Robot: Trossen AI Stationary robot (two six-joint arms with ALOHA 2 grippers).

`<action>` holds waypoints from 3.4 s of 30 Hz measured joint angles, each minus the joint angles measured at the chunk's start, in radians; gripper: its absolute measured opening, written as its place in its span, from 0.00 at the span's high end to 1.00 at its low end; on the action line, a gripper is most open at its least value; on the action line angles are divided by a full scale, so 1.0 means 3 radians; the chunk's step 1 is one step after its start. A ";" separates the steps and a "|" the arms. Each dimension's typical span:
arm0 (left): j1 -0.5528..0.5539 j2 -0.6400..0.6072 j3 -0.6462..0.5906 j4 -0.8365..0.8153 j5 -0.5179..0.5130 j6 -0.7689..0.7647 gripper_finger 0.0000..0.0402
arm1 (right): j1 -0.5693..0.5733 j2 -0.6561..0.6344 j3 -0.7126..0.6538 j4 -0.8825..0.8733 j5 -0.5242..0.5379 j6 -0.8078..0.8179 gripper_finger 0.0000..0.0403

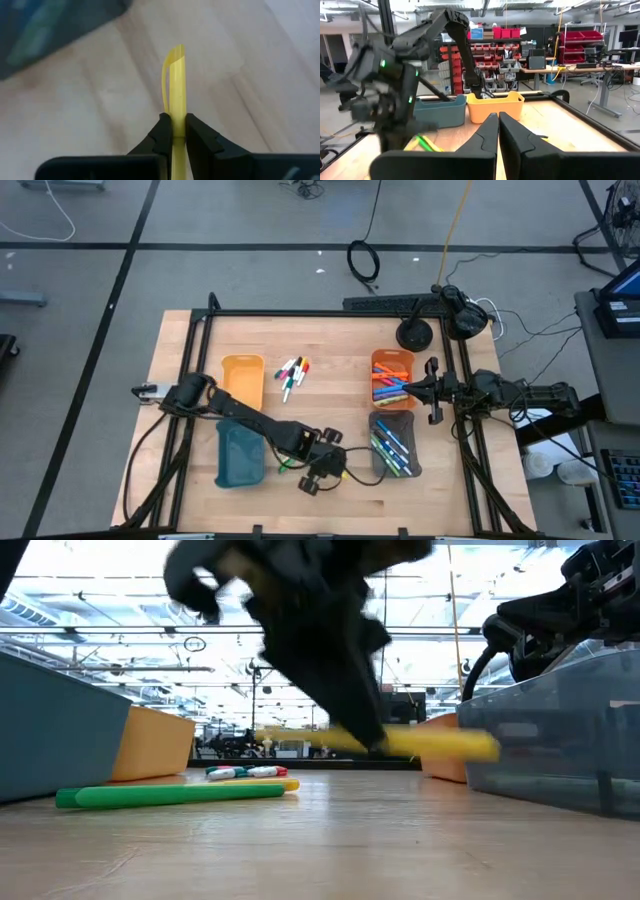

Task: Pick & Place Markers
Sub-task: Put the bottom yellow pen into the blue bin, then put the yellow pen into the blue bin

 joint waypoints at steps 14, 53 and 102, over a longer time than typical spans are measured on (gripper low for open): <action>-0.0350 -0.0993 0.0008 -0.1232 -0.0579 -0.1632 0.90 | 0.0000 0.0047 0.0000 -0.0018 0.0000 0.0000 0.99; -0.1096 -0.1210 -0.0907 -0.2987 -0.0517 -0.6362 0.85 | -0.0001 0.0085 0.0000 -0.0027 0.0000 -0.0001 0.99; -0.0391 -0.1209 -0.0883 -0.1293 -0.1502 -0.3627 0.59 | 0.0000 0.0085 0.0000 -0.0027 0.0000 0.0000 0.99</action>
